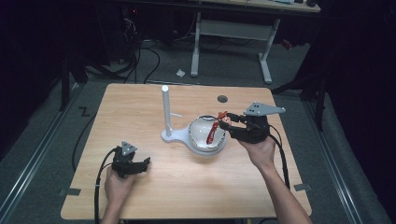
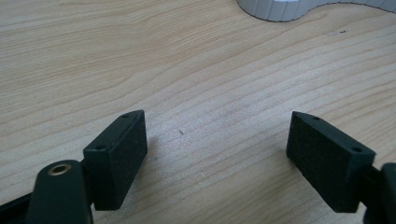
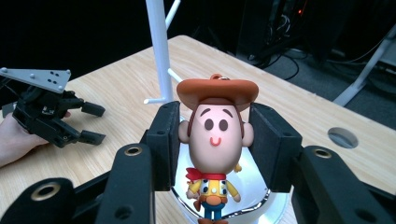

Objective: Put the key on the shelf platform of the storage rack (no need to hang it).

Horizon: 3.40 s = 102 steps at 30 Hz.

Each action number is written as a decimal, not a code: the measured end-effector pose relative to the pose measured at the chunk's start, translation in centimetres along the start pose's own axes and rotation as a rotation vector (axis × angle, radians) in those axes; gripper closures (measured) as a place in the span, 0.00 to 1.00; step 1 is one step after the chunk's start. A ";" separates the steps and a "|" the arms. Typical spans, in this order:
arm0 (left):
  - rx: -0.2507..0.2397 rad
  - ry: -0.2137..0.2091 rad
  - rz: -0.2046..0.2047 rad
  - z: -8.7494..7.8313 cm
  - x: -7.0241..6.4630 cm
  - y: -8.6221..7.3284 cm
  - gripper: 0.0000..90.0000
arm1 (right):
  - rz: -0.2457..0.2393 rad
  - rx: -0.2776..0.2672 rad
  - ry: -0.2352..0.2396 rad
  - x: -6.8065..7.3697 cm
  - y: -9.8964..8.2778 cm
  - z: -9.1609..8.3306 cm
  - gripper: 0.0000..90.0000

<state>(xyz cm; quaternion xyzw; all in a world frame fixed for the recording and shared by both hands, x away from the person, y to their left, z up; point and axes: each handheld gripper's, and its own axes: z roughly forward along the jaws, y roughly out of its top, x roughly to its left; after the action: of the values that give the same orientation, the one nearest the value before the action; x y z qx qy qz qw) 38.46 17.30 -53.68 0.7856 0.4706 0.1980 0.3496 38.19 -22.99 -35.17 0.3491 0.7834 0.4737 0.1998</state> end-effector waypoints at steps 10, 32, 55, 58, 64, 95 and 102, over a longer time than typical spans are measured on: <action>0.000 0.000 0.000 0.0 0.0 0.0 0.23 | 0.004 0.042 0.004 -0.1 -0.7 2.5 0.62; 0.000 0.000 0.000 0.0 0.0 0.0 0.23 | 0.059 0.137 0.009 -0.9 -3.7 6.9 0.61; 0.000 0.001 0.000 0.0 0.0 0.0 0.23 | 0.102 0.225 -0.035 -1.4 -6.1 10.8 0.59; -0.001 0.002 0.001 0.0 0.0 0.0 0.23 | 0.113 0.206 -0.030 -1.5 -5.9 10.2 0.55; 0.000 0.002 0.001 0.0 0.0 0.0 0.23 | 0.123 0.167 -0.029 -1.9 -5.3 9.2 0.50; -0.002 -0.001 0.002 0.0 0.0 0.0 0.24 | 0.177 0.014 -0.088 -3.9 -4.4 0.5 0.54; -0.002 0.000 0.001 0.0 0.0 0.0 0.24 | 0.167 -0.002 -0.102 -3.6 -4.3 -1.0 0.54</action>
<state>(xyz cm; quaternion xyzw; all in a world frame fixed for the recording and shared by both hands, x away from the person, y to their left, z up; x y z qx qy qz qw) 38.51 17.30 -53.68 0.7856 0.4700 0.1984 0.3501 38.39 -27.58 -38.58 0.4366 0.7399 0.4712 0.1997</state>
